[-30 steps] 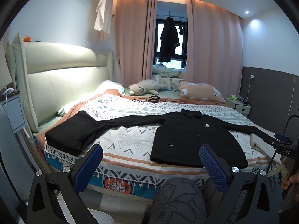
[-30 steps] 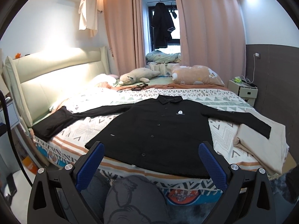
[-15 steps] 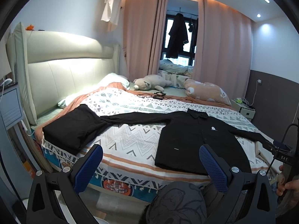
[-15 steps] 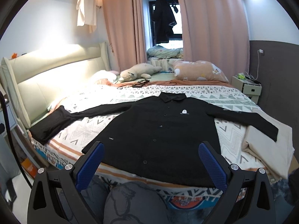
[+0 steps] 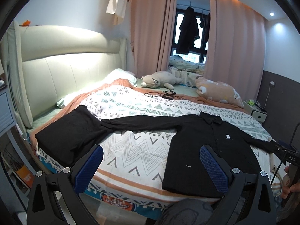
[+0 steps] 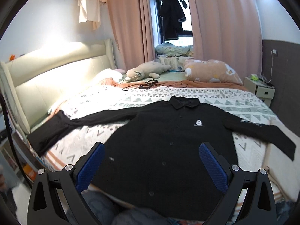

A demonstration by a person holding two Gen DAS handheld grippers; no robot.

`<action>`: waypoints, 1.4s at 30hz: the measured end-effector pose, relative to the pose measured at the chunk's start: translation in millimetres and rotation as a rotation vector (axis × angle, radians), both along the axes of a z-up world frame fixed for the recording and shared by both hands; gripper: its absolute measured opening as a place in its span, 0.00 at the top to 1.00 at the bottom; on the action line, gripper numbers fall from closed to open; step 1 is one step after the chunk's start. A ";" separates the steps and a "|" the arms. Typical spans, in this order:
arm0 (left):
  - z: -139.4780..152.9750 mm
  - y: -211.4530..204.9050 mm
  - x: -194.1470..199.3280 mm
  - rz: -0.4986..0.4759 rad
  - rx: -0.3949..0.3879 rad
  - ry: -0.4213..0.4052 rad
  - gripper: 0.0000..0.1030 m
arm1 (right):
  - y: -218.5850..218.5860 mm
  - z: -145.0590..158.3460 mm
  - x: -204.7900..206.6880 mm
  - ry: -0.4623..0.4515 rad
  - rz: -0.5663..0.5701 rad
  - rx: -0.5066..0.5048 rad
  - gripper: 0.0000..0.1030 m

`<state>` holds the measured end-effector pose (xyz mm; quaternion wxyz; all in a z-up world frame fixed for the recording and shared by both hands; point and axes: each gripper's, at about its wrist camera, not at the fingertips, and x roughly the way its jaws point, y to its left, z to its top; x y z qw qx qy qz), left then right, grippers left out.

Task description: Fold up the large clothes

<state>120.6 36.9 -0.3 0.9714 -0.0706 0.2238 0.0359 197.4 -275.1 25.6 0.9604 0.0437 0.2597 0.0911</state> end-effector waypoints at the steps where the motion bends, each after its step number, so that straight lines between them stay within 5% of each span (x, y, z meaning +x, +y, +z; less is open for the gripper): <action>1: -0.4 0.2 7.7 0.005 0.001 0.008 0.00 | 0.1 0.4 9.4 0.005 -0.003 0.005 0.02; 17: -22.4 51.2 123.6 0.124 -0.048 0.125 0.00 | 32.4 -7.3 149.4 0.057 -0.045 0.008 0.02; 26: -29.9 97.9 186.7 0.221 -0.116 0.184 0.01 | 56.6 -21.4 238.5 0.160 -0.030 0.147 0.02; 34: -55.9 113.6 252.9 0.232 -0.157 0.253 0.22 | 71.9 -39.8 304.1 0.169 -0.075 0.195 0.02; 42: -109.6 126.5 311.8 0.247 -0.254 0.363 0.35 | 88.5 -74.0 359.7 0.244 -0.060 0.176 0.15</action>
